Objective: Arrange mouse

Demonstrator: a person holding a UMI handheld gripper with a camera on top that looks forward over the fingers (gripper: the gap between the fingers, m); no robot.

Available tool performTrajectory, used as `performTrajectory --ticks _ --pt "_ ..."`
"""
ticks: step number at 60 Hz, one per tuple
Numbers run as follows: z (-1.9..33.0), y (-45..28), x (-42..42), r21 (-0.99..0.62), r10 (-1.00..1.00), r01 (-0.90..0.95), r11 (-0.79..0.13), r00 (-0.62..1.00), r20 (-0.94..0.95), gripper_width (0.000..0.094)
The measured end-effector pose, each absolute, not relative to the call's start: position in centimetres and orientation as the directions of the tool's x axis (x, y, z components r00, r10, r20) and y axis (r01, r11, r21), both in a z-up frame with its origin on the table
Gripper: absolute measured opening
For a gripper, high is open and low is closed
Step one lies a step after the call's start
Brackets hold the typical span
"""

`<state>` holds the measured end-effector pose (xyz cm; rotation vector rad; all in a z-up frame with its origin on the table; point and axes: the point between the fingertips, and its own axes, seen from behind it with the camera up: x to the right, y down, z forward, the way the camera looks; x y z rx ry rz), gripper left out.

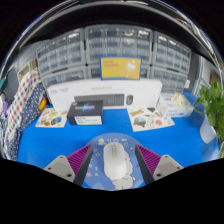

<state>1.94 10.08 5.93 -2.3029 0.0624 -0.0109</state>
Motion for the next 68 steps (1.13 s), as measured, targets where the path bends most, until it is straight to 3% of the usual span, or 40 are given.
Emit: performTrajectory --ticks 16,30,40,68 --pt "18.5 6.9 0.9 -0.808 0.006 -0.015 -0.589 1.000 -0.023 0.0861" --pt "25.4 4.8 1.1 -0.854 0.033 0.002 -0.520 0.999 -0.017 0.0865" --pt "27.3 3.9 1.6 -0.871 0.028 -0.009 -0.491 0.999 -0.026 0.0864" --pt "26.9 1.9 0.4 -0.863 0.050 -0.010 -0.505 0.998 -0.040 0.0861"
